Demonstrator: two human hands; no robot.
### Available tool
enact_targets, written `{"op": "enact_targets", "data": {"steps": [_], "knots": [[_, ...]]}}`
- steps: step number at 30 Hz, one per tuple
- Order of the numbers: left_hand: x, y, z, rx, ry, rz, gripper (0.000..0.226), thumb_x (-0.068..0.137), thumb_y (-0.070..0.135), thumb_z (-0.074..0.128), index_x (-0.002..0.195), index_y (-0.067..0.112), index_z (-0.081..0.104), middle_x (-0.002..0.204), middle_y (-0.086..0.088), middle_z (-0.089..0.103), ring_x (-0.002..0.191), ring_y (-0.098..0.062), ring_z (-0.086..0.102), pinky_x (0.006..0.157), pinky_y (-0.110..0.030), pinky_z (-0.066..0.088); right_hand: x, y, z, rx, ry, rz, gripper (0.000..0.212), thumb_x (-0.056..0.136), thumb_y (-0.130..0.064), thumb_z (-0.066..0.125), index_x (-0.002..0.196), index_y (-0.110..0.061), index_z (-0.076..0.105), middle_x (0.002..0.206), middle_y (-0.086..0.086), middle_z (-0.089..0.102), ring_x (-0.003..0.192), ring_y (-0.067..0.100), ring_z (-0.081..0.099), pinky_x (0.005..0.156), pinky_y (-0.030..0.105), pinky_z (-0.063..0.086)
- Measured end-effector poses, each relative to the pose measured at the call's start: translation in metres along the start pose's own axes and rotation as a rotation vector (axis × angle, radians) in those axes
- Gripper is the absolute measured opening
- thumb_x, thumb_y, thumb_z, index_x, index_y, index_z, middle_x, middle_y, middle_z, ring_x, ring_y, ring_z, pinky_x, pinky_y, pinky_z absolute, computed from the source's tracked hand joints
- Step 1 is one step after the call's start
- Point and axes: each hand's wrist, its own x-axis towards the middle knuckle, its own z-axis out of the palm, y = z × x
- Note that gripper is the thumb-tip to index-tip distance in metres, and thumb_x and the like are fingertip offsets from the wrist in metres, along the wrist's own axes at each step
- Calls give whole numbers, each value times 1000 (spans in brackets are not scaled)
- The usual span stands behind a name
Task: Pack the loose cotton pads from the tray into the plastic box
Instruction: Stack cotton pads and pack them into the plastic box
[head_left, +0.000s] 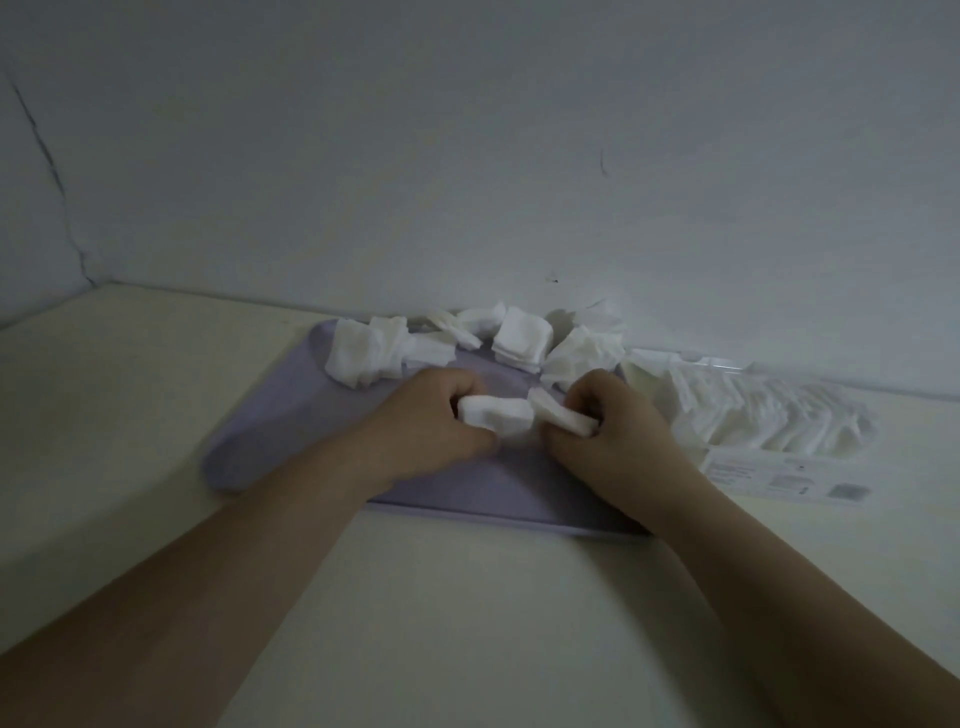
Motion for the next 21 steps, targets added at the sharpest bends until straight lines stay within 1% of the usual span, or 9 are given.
{"op": "enact_targets", "data": {"steps": [2,4,7,9,11,13,16,18,21], "knots": [[2,-3,1,-114,2,-3,21,78,20,85,88,11,68,71,4,60,65,-7,50,65,-29,39,0,1,-1,132,85,48,19,81,-26,79,87,-23,60,78,-9,65,68,-3,59,57,10,42],[3,-4,-1,-284,20,4,11,81,21,84,84,24,73,69,13,61,66,-4,52,66,-27,40,1,2,-2,228,109,79,19,81,-21,80,94,-25,66,81,-10,70,71,-4,63,59,9,44],[1,1,3,-453,-68,67,18,93,12,74,93,30,76,73,19,67,69,4,56,66,-16,43,4,9,-3,303,57,74,8,87,-15,74,90,-22,72,73,-9,72,67,5,66,61,26,50],[-3,3,8,-425,-157,71,21,96,12,69,110,26,76,96,15,77,90,2,68,81,-17,50,4,11,-1,364,-62,65,14,90,-12,70,97,-22,76,81,-1,76,71,8,64,67,32,53],[-3,2,10,-328,-174,82,23,96,18,71,118,25,75,111,9,79,110,-8,71,100,-28,53,4,12,1,424,-121,55,24,89,-1,68,101,-20,78,87,8,77,73,9,63,68,30,53],[-2,0,11,-255,-130,103,18,92,22,77,109,25,77,102,6,80,98,-10,73,92,-27,54,3,11,0,536,-95,83,34,84,11,64,101,-13,79,85,10,78,71,9,66,66,25,55],[0,-1,12,-264,-63,112,12,84,20,84,88,25,74,79,12,73,73,0,61,72,-18,46,4,13,-1,721,-74,133,28,84,13,68,101,-5,79,95,20,78,83,27,72,83,47,60],[0,-2,13,-266,-39,124,11,84,19,84,90,25,76,84,13,76,78,-1,65,76,-20,51,4,14,2,760,-92,126,21,92,3,68,108,-7,78,102,20,78,100,41,73,96,57,55],[0,-3,14,-230,-49,135,20,91,26,77,110,30,78,105,7,79,104,-18,73,100,-40,56,5,13,3,754,-159,101,25,101,-4,58,118,-12,75,113,10,77,116,35,68,105,54,51]]}}
